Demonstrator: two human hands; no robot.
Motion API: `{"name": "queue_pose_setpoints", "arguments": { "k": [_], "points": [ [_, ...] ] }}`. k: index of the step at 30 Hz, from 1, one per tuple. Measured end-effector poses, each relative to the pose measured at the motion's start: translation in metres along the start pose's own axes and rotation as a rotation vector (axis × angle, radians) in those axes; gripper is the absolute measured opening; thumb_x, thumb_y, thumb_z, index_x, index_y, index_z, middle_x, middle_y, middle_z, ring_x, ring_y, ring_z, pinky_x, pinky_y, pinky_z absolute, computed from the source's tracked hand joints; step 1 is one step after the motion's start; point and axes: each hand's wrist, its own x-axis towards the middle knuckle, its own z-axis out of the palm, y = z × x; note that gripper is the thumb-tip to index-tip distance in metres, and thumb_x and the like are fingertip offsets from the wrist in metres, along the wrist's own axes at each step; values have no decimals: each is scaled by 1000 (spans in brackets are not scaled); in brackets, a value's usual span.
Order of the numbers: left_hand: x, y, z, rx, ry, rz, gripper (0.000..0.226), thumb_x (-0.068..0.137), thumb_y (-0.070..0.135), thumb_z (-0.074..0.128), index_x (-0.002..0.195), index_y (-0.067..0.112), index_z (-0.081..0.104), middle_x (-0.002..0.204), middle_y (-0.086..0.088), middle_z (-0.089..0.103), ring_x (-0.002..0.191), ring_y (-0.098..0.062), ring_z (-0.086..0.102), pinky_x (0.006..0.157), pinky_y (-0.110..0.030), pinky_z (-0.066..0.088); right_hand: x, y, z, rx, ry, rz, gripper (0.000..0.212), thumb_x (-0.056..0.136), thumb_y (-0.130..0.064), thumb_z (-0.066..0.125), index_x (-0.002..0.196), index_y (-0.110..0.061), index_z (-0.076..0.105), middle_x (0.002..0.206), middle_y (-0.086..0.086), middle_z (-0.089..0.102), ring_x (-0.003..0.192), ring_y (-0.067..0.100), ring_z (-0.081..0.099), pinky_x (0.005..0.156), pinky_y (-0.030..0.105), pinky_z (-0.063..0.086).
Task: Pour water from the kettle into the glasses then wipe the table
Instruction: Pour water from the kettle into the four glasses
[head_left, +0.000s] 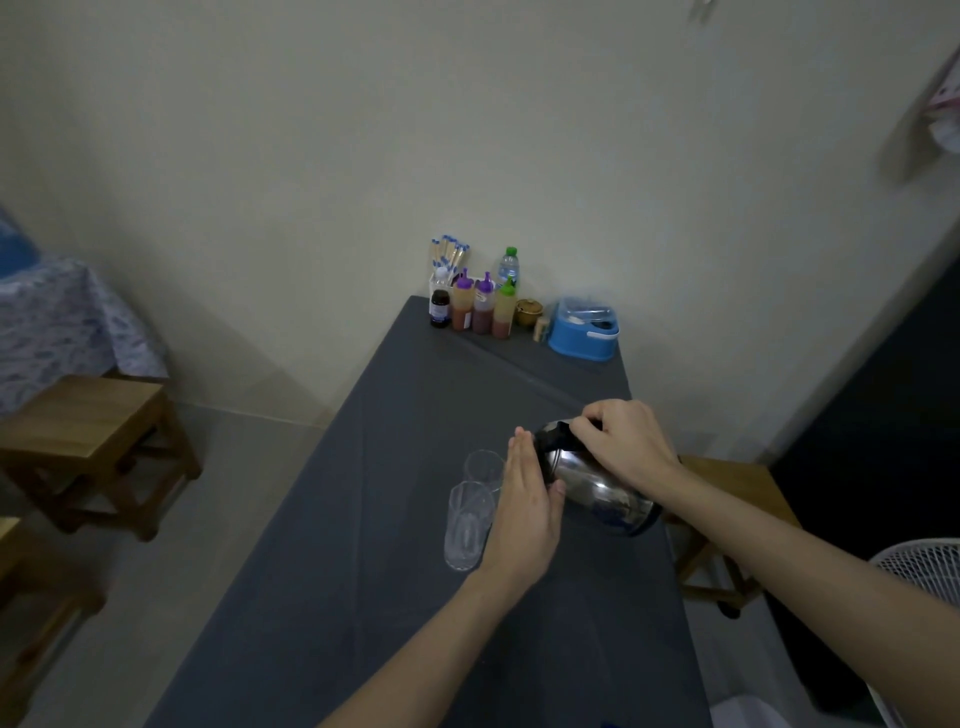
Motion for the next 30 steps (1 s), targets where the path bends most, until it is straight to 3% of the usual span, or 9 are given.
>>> {"name": "queue_pose_setpoints", "arguments": {
  "k": [9,12,14,17,21,25,30],
  "points": [
    [2,1,-5,55,-50,30,67,101,23,37,153,11,-5,163,-2,-6,148,-11,-7,118,-22,0,-12,7,3,114,44,93,37,86,-30,54,54,-13,63,52,4,61,53,15,58,55,33,46],
    [9,1,-11,140,-126,91,64,101,23,36,153,8,-1,163,-5,-4,148,-12,-7,117,-21,-3,-26,13,6,260,96,192,38,87,-25,55,54,-8,60,51,4,60,47,8,52,48,16,36],
    [12,2,-15,209,-177,135,64,102,23,35,152,6,1,163,-6,-3,149,-14,-6,115,-18,-5,-37,19,12,368,140,296,39,88,-19,56,50,-11,56,46,0,54,43,7,47,46,18,33],
    [16,2,-16,287,-261,186,63,102,24,35,152,5,2,162,-8,-2,150,-17,-5,112,-16,-9,-50,26,22,508,187,483,42,87,-19,56,45,-16,50,40,-6,48,45,10,46,51,30,34],
    [26,6,-18,392,-394,240,64,101,22,37,152,2,4,162,-13,-1,150,-23,-3,114,-19,-8,-62,37,37,691,240,636,37,87,-21,54,53,-8,57,48,-2,53,52,18,50,56,30,35],
    [38,11,-16,465,-462,279,63,102,23,36,151,1,4,162,-15,0,150,-24,-2,117,-24,-5,-65,46,43,788,294,707,47,87,-21,53,40,-20,46,42,-7,44,50,18,42,56,32,32],
    [54,17,-7,467,-456,302,66,101,25,37,151,-1,2,161,-16,-2,150,-25,-3,117,-25,-6,-54,54,34,778,308,705,47,88,-21,54,41,-21,56,41,-9,51,53,17,48,57,29,36]
  ]
}}
